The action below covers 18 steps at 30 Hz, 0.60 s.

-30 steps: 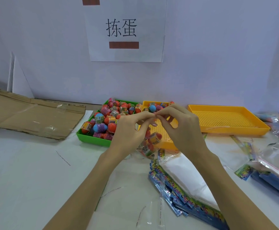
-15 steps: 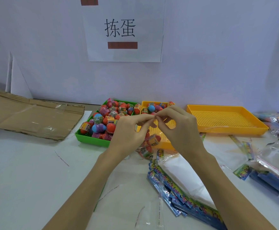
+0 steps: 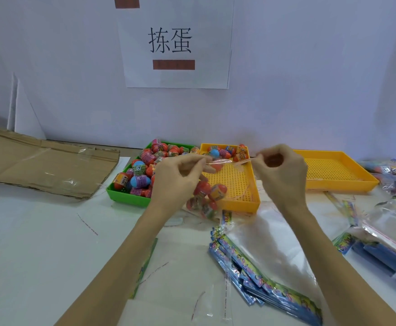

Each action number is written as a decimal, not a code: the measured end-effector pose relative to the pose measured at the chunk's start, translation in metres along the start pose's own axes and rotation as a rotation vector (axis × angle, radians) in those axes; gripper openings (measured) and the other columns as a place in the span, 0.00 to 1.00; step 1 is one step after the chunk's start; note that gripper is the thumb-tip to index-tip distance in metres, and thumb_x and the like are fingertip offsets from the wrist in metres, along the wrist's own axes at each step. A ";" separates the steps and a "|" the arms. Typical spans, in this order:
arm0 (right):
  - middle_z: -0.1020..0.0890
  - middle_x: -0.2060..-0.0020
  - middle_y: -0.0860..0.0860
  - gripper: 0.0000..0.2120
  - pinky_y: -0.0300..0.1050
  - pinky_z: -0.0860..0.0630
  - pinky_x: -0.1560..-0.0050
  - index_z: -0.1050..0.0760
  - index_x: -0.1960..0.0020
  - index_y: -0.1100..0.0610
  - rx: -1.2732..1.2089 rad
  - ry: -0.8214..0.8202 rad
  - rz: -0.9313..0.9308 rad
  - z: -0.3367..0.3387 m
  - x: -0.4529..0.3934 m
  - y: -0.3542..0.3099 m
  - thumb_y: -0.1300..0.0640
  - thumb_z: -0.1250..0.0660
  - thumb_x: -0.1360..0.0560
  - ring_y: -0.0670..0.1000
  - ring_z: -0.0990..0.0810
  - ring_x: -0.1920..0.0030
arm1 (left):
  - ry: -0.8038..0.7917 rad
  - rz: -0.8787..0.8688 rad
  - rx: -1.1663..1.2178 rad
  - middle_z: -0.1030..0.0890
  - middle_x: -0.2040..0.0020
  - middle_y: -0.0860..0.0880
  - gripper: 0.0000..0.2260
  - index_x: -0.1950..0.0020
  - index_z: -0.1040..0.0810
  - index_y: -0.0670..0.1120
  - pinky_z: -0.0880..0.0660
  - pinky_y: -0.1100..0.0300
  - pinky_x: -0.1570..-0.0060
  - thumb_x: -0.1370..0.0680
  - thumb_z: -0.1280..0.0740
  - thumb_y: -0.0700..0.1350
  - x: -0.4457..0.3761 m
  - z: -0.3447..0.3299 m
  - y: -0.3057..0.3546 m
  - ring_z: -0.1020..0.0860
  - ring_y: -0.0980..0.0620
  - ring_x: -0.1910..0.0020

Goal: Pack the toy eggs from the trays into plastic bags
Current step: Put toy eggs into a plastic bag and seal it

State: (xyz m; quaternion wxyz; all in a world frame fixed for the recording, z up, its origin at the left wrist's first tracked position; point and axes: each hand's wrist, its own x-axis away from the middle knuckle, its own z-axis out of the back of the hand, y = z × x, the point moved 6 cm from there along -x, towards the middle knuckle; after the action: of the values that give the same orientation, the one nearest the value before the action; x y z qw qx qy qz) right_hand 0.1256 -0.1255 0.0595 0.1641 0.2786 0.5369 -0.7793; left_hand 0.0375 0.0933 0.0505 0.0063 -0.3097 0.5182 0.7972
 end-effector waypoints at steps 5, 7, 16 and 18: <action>0.16 0.61 0.52 0.01 0.34 0.30 0.58 0.18 0.55 0.59 0.196 0.058 -0.166 0.029 -0.015 0.049 0.61 0.28 0.25 0.51 0.18 0.58 | 0.272 0.205 0.139 0.12 0.58 0.54 0.08 0.47 0.14 0.49 0.18 0.63 0.55 0.17 0.31 0.39 -0.002 0.023 -0.019 0.13 0.56 0.57; 0.16 0.62 0.49 0.03 0.38 0.30 0.55 0.18 0.56 0.57 0.258 -0.040 -0.126 0.030 -0.017 0.053 0.60 0.27 0.24 0.52 0.17 0.57 | 0.328 0.203 0.161 0.12 0.59 0.55 0.09 0.50 0.14 0.53 0.19 0.67 0.57 0.17 0.32 0.40 -0.002 0.031 -0.021 0.13 0.57 0.58; 0.20 0.67 0.39 0.07 0.30 0.29 0.60 0.16 0.61 0.52 0.313 -0.293 0.034 0.004 -0.011 0.031 0.56 0.24 0.24 0.43 0.20 0.64 | 0.231 0.136 0.058 0.11 0.56 0.51 0.07 0.43 0.14 0.43 0.18 0.63 0.51 0.17 0.31 0.41 -0.003 0.021 -0.016 0.13 0.56 0.55; 0.18 0.71 0.40 0.12 0.33 0.26 0.63 0.18 0.64 0.50 0.293 -0.297 0.011 0.004 -0.011 0.029 0.55 0.27 0.21 0.41 0.18 0.69 | 0.219 0.120 0.058 0.11 0.56 0.52 0.07 0.44 0.14 0.44 0.17 0.62 0.52 0.17 0.31 0.41 -0.003 0.020 -0.013 0.13 0.55 0.57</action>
State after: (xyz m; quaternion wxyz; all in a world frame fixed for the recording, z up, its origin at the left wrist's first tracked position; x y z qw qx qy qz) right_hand 0.1497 -0.1408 0.0455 0.2033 0.1844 0.3860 -0.8807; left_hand 0.0349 0.1167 0.0463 -0.0893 -0.3630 0.5561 0.7423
